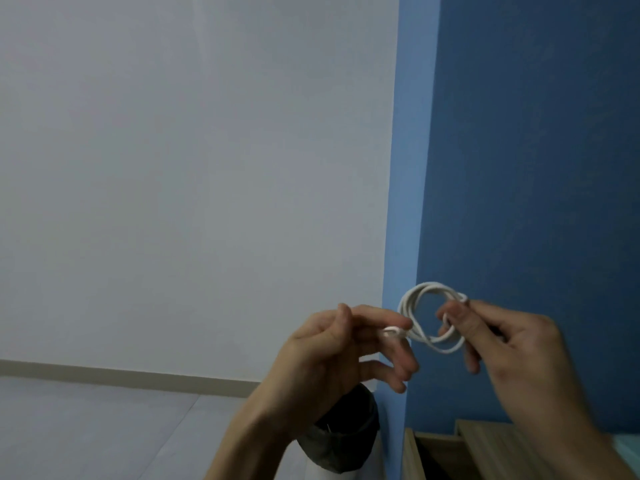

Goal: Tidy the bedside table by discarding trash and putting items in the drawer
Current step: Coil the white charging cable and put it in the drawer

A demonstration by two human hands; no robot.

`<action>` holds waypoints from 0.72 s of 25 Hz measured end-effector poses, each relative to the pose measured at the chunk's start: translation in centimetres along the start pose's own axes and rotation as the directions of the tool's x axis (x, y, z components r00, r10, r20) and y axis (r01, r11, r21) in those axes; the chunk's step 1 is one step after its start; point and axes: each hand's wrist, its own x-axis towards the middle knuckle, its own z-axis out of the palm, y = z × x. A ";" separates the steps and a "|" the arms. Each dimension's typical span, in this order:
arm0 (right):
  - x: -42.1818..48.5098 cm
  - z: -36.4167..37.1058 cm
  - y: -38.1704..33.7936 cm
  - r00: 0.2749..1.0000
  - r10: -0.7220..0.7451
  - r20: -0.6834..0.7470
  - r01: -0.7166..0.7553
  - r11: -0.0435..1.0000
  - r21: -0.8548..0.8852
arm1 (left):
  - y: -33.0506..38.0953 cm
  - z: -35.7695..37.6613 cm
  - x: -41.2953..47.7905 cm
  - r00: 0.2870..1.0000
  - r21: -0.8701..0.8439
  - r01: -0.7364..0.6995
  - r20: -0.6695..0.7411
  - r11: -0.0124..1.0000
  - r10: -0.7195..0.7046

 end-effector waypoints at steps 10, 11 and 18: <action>-1.4 1.7 0.0 0.981 -0.088 -0.173 0.095 0.995 0.031 | -2.4 3.3 1.9 0.814 0.591 -0.022 -0.457 0.806 0.358; -1.6 1.7 0.0 0.976 -0.108 -0.191 0.115 0.993 0.028 | -2.4 3.3 2.0 0.810 0.539 -0.031 -0.480 0.842 0.337; -2.4 2.7 0.8 0.945 -0.264 -0.195 0.257 0.964 -0.063 | -2.4 4.0 2.5 0.722 0.663 0.016 -0.525 0.748 0.450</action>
